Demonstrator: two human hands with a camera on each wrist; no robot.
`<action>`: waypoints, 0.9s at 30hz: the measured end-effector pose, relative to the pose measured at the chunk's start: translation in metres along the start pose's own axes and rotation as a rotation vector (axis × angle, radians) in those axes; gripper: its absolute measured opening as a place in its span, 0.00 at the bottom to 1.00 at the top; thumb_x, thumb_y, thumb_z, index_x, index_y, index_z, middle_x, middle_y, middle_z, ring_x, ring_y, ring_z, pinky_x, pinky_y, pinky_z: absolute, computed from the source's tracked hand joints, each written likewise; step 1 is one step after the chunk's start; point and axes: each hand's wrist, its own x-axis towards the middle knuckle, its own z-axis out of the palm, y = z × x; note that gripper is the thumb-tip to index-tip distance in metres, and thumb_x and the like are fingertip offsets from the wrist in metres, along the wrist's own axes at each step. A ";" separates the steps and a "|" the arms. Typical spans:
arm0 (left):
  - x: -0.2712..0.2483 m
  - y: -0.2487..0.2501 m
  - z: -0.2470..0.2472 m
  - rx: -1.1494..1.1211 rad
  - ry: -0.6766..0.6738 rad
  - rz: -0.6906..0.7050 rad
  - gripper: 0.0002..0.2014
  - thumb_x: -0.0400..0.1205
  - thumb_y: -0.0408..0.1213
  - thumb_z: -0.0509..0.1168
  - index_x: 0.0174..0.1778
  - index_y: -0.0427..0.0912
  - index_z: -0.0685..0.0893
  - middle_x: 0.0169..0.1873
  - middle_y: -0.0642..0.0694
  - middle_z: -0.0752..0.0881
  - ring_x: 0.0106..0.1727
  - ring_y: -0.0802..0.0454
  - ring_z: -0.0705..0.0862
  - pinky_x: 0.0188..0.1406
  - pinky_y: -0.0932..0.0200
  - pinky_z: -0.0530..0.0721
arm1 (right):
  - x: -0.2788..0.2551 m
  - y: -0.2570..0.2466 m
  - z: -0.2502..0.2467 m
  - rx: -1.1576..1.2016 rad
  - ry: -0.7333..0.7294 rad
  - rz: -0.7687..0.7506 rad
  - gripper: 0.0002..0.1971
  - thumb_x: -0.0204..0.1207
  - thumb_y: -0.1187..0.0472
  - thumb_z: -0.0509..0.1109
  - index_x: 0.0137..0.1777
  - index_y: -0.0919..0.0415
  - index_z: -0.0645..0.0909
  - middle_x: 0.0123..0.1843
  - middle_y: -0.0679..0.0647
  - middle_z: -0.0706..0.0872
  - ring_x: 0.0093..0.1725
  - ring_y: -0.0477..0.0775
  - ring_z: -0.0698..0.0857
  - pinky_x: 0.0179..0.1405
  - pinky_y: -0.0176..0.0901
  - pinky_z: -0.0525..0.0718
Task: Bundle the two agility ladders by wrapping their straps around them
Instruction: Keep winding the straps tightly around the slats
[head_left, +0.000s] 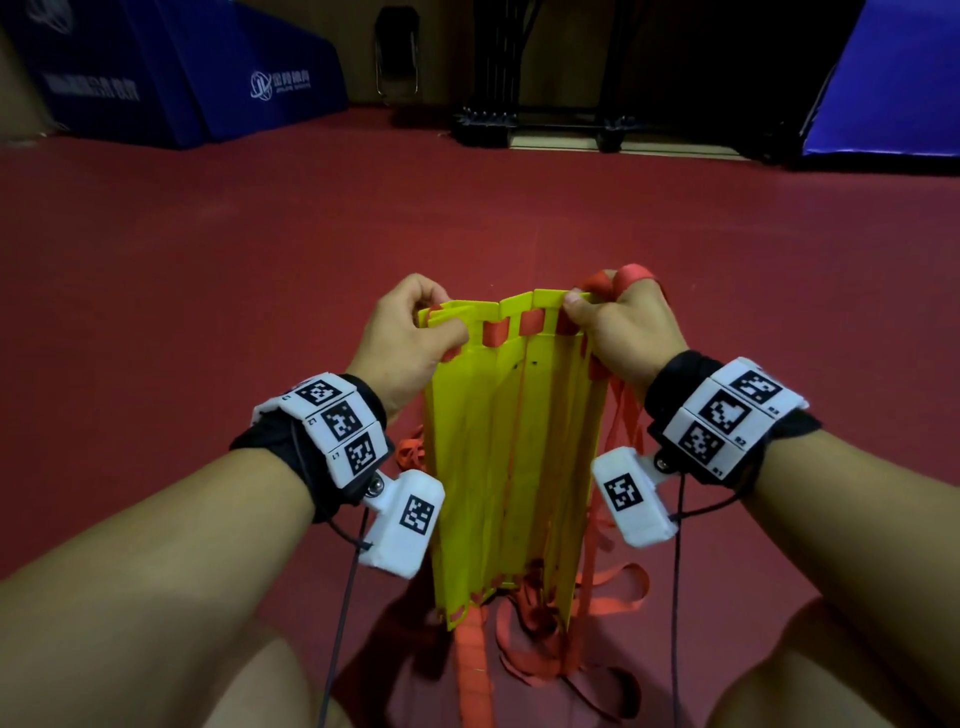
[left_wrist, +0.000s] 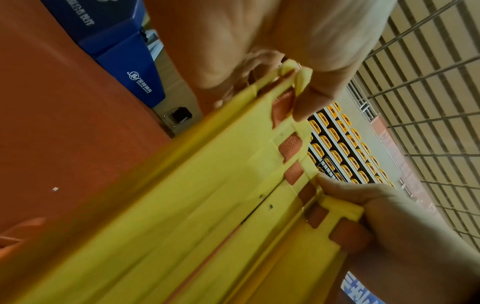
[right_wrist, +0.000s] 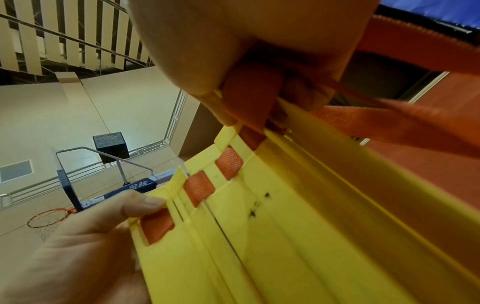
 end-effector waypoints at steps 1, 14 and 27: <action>0.000 -0.001 -0.001 0.003 -0.026 0.014 0.14 0.64 0.34 0.76 0.40 0.46 0.78 0.31 0.47 0.82 0.30 0.50 0.80 0.33 0.56 0.79 | 0.000 0.000 0.000 -0.001 -0.002 -0.004 0.13 0.75 0.51 0.73 0.49 0.61 0.81 0.38 0.54 0.81 0.29 0.56 0.79 0.21 0.42 0.77; 0.006 -0.008 -0.008 0.050 0.064 -0.014 0.12 0.86 0.30 0.66 0.46 0.55 0.84 0.38 0.46 0.85 0.38 0.51 0.82 0.41 0.51 0.80 | -0.002 0.000 -0.001 -0.103 0.080 -0.041 0.12 0.82 0.51 0.70 0.59 0.57 0.81 0.55 0.59 0.88 0.42 0.62 0.86 0.43 0.59 0.89; -0.010 -0.001 0.009 -0.037 -0.258 0.082 0.36 0.55 0.52 0.82 0.58 0.50 0.77 0.45 0.51 0.79 0.41 0.62 0.81 0.46 0.59 0.84 | -0.025 -0.015 0.018 0.031 -0.181 -0.225 0.09 0.79 0.50 0.70 0.42 0.53 0.80 0.29 0.46 0.80 0.23 0.44 0.76 0.25 0.44 0.74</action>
